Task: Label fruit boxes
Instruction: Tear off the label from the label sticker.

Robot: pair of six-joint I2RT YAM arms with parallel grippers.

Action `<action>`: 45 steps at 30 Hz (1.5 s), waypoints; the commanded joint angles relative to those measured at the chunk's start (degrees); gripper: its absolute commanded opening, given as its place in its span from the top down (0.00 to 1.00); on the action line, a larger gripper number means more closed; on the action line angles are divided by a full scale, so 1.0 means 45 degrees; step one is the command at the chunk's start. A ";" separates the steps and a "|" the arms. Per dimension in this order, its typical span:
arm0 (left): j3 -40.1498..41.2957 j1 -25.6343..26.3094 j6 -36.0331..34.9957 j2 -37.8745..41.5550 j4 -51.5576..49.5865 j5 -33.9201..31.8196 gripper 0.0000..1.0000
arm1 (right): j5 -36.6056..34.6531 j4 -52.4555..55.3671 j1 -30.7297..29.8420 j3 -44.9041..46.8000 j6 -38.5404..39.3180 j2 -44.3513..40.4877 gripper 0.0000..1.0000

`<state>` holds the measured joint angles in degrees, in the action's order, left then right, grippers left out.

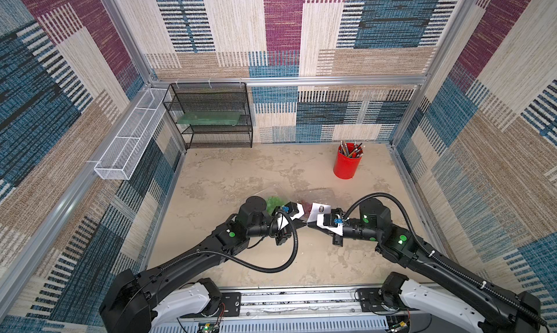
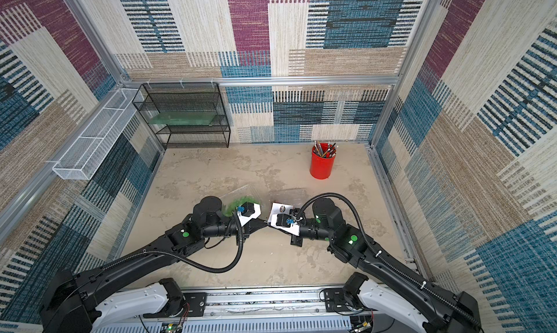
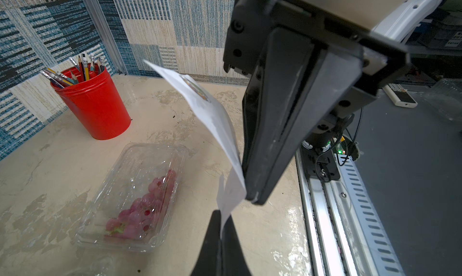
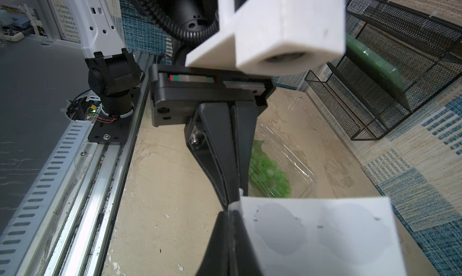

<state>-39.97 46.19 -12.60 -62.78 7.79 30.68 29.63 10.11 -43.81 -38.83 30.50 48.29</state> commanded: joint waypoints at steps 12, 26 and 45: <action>-0.0158 -0.0012 0.0419 0.0046 0.0287 -0.0025 1.00 | 0.0174 -0.0420 -0.0053 0.0133 -0.0020 0.0131 0.99; -0.0277 -0.0012 0.0633 -0.0011 0.0157 -0.0320 1.00 | 0.0495 -0.0052 -0.0069 0.0095 0.0005 0.0090 0.99; 0.1104 0.0005 0.3830 -0.0200 0.0398 -0.0019 1.00 | 0.3147 -0.1048 0.3232 -0.0213 -0.3936 -0.0803 0.99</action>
<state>-36.99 46.19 -3.79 -63.48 7.20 28.88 39.44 8.67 -31.83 -39.07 19.40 44.47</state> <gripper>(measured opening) 0.050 0.070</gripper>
